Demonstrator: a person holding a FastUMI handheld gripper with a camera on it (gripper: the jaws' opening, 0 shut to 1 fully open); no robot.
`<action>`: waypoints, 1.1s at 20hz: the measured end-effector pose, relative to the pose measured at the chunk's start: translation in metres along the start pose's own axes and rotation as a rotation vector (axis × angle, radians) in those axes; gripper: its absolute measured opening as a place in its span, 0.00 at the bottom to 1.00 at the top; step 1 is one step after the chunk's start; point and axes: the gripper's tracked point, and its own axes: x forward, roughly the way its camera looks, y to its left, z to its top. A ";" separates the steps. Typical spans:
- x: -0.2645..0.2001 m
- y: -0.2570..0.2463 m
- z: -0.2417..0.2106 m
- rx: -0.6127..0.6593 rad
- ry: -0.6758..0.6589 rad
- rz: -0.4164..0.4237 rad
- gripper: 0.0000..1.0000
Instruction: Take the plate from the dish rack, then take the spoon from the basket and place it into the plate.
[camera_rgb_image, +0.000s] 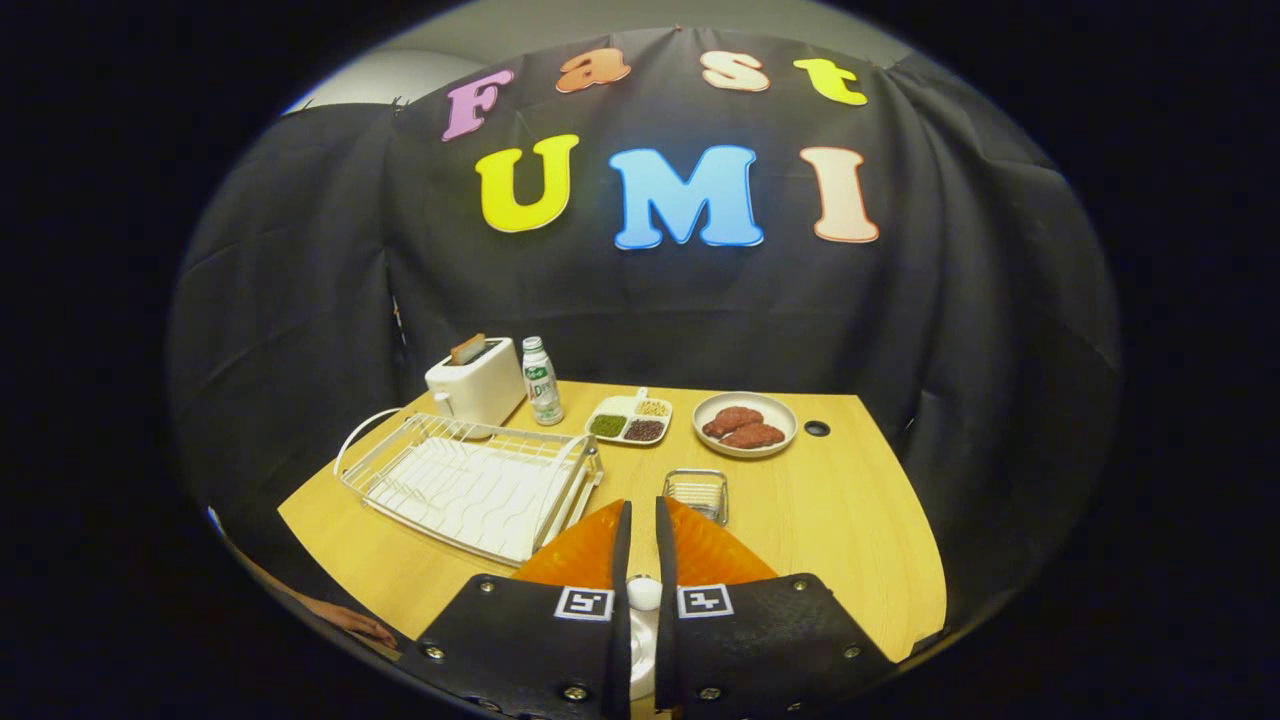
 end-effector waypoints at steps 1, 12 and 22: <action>0.002 0.005 -0.008 -0.004 0.017 0.013 0.09; 0.027 0.050 -0.058 -0.073 0.149 0.102 0.09; 0.048 0.090 -0.072 -0.179 0.189 0.175 0.11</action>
